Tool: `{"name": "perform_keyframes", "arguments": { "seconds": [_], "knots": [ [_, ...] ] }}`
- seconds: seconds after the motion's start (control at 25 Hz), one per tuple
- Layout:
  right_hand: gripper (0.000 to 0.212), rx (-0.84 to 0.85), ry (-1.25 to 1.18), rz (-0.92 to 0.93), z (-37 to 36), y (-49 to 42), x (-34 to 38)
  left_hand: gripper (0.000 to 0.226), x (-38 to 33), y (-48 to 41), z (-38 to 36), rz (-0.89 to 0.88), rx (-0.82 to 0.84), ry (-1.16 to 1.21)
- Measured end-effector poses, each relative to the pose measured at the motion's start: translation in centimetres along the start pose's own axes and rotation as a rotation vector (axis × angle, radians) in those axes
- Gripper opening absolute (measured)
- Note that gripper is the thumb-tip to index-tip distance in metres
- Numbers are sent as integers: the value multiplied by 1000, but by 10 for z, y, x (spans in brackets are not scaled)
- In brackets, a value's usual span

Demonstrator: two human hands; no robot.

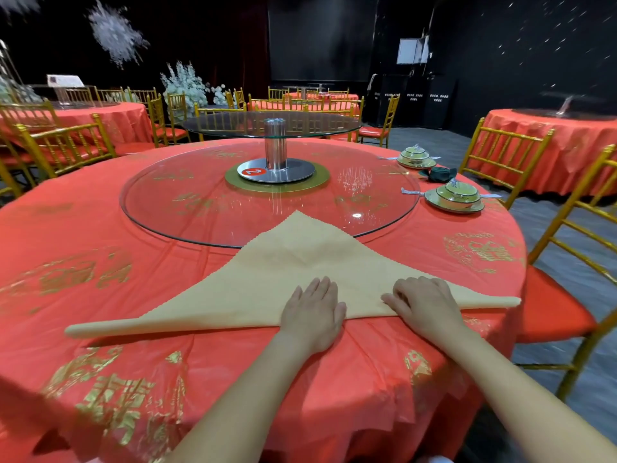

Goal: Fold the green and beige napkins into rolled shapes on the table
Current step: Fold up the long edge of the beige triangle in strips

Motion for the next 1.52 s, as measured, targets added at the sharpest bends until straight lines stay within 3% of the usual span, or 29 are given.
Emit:
{"name": "perform_keyframes", "arguments": {
  "seconds": [0.2, 0.32, 0.44, 0.56, 0.68, 0.8, 0.96, 1.04, 1.2, 1.28, 1.4, 1.52],
  "knots": [
    [47, -74, 47, -151, 6, 9, -63, 56, 0, 0, 0, 7, 25, -5],
    [47, 21, 9, -234, 9, -1, -78, 55, 0, 1, 2, 0, 34, -16],
    [50, 144, 88, -178, 9, -11, -75, 50, -5, 4, 8, -7, 9, -51],
    [48, 179, 137, -154, 7, -12, -71, 54, -47, 5, 12, -161, -33, -46],
    [48, 185, 168, -171, 8, -11, -71, 66, -102, 2, 1, -302, 37, -10],
    [47, 177, 174, -175, 4, -11, -72, 68, -114, -8, -16, -254, 104, -49],
    [32, 23, 131, -206, 1, -7, -96, 79, -110, -10, -22, -246, 112, -83],
    [39, -12, 113, -271, -3, -2, -117, 69, -111, -10, -23, -245, 121, -74],
    [52, 55, 29, -398, -8, 2, -148, 92, -110, -9, -21, -259, 102, -60],
    [53, 80, 42, -430, -5, 2, -151, 86, -110, -9, -22, -254, 112, -63],
    [48, -46, 115, -348, 9, -1, -130, 65, -112, -8, -20, -246, 132, -66],
    [52, -96, -25, -164, 18, 6, -75, 63, -112, -9, -21, -241, 135, -66]
  ]
}}
Point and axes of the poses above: each hand's wrist, its own y-axis away from the middle knuckle, its own z-axis out of the back of the hand, x = y × z, the point moved 2 cm from there along -y, towards the middle knuckle, and after that the axes turned 4 degrees about z, right-handed, at the moved point
